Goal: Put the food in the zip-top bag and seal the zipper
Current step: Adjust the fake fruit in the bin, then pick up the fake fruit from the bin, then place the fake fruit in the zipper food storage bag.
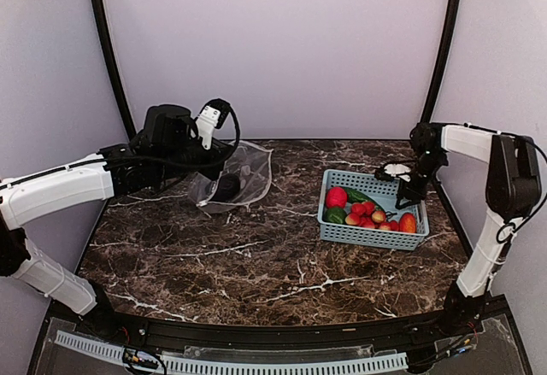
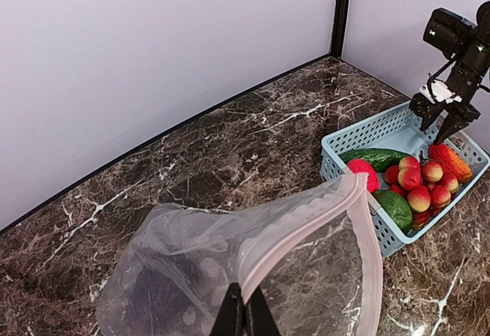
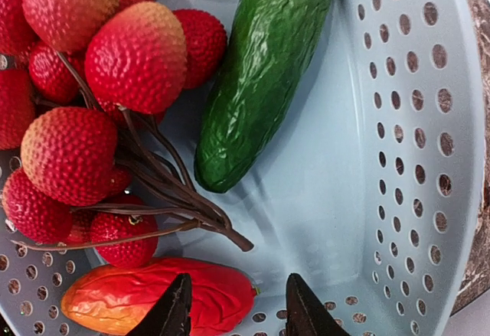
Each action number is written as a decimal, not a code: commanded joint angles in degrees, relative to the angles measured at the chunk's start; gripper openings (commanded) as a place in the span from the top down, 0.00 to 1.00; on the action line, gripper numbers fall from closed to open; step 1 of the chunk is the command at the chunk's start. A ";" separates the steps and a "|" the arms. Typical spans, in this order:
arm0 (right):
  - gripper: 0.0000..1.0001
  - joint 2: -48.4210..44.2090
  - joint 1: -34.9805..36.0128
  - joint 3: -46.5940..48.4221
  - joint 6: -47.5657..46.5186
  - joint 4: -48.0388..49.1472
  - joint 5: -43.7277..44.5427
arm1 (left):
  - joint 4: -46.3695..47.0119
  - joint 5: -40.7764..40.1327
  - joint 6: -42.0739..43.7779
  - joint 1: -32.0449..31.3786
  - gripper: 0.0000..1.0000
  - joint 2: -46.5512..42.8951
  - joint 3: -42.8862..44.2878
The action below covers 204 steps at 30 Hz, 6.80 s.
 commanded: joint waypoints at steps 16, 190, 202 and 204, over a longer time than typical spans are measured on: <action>0.48 4.54 3.73 -5.08 -7.40 7.40 5.19 | 1.16 0.19 -0.28 0.21 0.99 -1.36 -0.99; 1.00 -16.91 22.18 23.74 36.05 4.94 -55.10 | -11.18 9.11 -18.72 0.14 0.99 6.38 16.45; 1.00 -8.03 28.02 29.18 34.53 3.71 -52.59 | -11.38 12.51 -19.01 0.18 0.99 2.35 13.79; 1.00 -7.00 28.13 29.67 34.65 3.73 -52.04 | -11.37 12.86 -18.92 0.11 0.99 2.00 13.63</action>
